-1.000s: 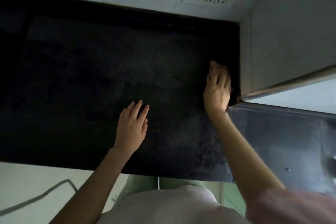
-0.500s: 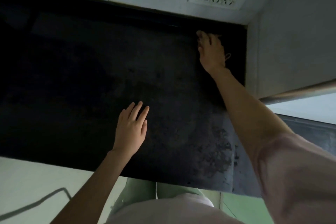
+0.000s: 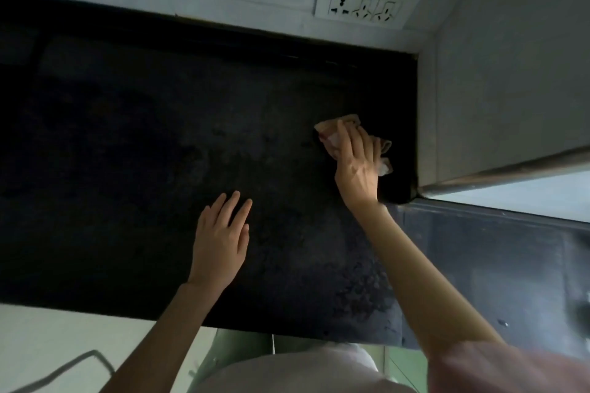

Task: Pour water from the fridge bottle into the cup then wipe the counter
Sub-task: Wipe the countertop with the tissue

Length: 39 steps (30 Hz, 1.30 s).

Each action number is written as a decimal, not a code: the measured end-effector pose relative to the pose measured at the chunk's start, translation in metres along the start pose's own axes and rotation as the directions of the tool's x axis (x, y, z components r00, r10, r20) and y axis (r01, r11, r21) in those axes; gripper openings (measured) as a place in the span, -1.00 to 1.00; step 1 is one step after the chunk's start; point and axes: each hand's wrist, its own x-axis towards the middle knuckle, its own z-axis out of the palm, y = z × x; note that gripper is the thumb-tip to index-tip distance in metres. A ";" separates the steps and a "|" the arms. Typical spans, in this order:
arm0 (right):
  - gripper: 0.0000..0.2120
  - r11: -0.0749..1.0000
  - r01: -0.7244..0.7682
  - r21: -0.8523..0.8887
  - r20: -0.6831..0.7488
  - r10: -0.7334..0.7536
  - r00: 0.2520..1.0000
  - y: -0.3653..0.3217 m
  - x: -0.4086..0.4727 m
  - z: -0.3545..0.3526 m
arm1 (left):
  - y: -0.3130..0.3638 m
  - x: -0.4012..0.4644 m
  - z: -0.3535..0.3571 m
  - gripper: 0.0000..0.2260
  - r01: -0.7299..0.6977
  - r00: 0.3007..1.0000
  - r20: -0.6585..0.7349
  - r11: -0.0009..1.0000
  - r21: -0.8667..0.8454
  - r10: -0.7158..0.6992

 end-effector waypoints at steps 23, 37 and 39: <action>-0.75 0.997 0.068 0.021 -0.126 -0.065 0.990 0.006 -0.013 0.003 | -0.001 -0.001 0.000 -0.59 0.014 1.000 -0.011 0.999 -0.047 -0.015; -0.66 0.997 0.056 0.046 -0.071 -0.052 0.996 0.004 0.085 0.021 | -0.001 -0.001 0.000 -0.60 0.019 1.000 -0.015 0.999 -0.036 -0.019; -0.70 0.968 0.225 0.113 -0.024 -0.224 0.974 -0.020 0.053 0.022 | -0.002 -0.001 0.001 -0.65 0.011 1.000 -0.017 1.000 -0.019 -0.011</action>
